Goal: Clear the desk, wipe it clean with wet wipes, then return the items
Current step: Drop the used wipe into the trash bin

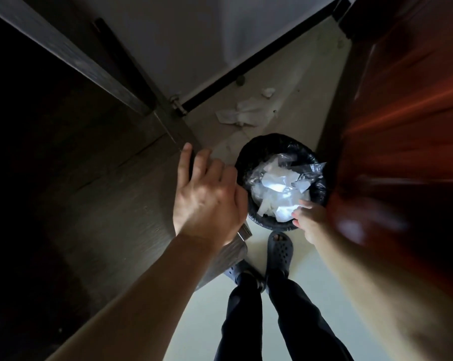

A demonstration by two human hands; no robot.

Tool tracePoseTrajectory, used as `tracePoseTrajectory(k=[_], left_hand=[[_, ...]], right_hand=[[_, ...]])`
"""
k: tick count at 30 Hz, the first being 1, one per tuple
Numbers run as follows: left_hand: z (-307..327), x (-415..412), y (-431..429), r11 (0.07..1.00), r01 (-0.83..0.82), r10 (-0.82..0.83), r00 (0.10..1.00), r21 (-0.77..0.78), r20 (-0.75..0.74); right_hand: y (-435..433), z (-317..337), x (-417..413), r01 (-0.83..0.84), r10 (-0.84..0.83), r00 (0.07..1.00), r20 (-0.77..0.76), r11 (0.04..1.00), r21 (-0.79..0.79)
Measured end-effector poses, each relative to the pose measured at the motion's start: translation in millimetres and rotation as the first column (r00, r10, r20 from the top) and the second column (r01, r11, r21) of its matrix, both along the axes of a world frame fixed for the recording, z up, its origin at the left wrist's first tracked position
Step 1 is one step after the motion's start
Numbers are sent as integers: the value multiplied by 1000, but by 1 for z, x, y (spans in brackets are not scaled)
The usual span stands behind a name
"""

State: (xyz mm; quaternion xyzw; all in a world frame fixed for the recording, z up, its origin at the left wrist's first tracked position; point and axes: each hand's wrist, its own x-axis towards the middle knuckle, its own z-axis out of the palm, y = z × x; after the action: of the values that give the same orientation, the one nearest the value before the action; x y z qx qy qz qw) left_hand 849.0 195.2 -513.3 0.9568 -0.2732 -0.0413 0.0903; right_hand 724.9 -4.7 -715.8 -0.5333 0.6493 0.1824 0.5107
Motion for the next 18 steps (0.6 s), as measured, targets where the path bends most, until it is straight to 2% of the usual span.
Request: tracePoseTrajectory(k=[5,11,13,15,18], left_hand=[[3,-1,0,1000,-24,23,999,-8,-29],[50,-33,9,970,-147,102,969,-192,-224],[77,-52,20,949,-226,159,946,-221,-284],[102,-69,36,928,-312,234,913,-202,-335],[136,-88,60,907,-400,327,865,-129,-381]], right_hand=[[-9,48,-12,-63,60,998,36,995,76],[9,116,-7,-219,224,969,107,974,-54],[16,145,-4,-309,327,936,129,941,-139],[23,175,0,-429,467,878,108,866,-256],[37,227,8,-552,597,791,131,790,-269]])
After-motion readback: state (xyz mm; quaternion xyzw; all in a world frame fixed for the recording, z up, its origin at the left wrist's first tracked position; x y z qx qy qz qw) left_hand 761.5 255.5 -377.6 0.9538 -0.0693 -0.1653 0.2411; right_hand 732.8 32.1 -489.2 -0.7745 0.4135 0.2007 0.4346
